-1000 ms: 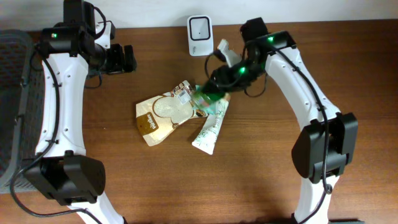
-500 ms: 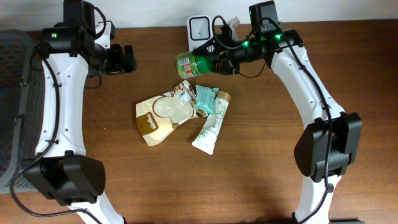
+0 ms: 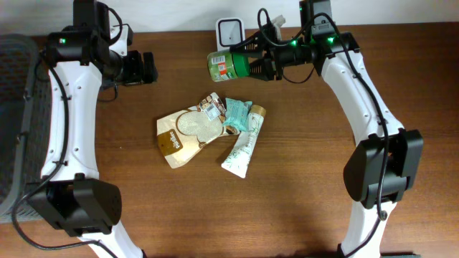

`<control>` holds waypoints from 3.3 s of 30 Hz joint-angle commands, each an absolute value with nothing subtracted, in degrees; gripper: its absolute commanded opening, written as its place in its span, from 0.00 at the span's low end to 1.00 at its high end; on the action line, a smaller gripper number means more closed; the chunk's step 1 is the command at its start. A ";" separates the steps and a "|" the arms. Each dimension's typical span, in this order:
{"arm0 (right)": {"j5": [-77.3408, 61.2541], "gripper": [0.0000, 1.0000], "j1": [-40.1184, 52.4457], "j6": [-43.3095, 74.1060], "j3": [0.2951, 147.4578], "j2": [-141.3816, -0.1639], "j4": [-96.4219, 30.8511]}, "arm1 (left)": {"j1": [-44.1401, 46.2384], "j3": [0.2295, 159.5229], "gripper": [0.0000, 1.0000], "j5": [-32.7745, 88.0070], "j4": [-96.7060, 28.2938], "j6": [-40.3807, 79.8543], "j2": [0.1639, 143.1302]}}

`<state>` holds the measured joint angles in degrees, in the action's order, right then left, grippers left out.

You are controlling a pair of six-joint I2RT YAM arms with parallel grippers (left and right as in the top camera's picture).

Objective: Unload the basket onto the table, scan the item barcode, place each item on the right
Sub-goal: 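Lift the jar and hold its label in front of the scanner, then carry the jar right and place it beside the tissue pack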

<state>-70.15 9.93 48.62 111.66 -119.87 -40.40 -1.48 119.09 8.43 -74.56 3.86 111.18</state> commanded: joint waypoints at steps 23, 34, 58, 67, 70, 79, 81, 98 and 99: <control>5.80 0.40 21.96 4.47 126.19 -120.73 -39.05 | -1.67 119.15 0.99 9.02 -74.65 2.74 111.31; 12.71 0.40 23.94 -15.16 126.17 -133.38 -9.82 | -1.67 119.15 0.99 9.02 -74.65 2.74 111.31; 12.69 0.45 22.37 -44.64 125.99 -143.85 -1.02 | -1.67 119.15 0.99 9.02 -74.65 2.74 111.31; 12.62 0.46 22.37 -44.82 125.99 -143.90 -0.58 | -1.67 119.15 0.99 9.02 -74.65 2.74 111.31; 12.49 0.46 22.44 -44.82 126.02 -143.87 -0.58 | -1.67 119.15 0.99 9.02 -74.65 2.74 111.31; 12.49 0.49 22.41 -41.69 126.02 -138.26 -1.56 | -1.67 119.15 0.99 9.02 -74.67 2.74 111.31; 12.47 0.49 22.41 -38.72 126.02 -134.47 -4.23 | -1.67 119.15 0.99 9.04 -74.65 2.74 111.31; 6.42 0.49 18.17 -3.05 125.99 -112.99 -59.55 | -1.67 119.15 0.99 9.02 -74.67 2.74 111.31; 6.39 0.49 17.26 -0.47 125.93 -113.38 -62.63 | -1.67 119.15 0.99 9.02 -74.65 2.74 111.31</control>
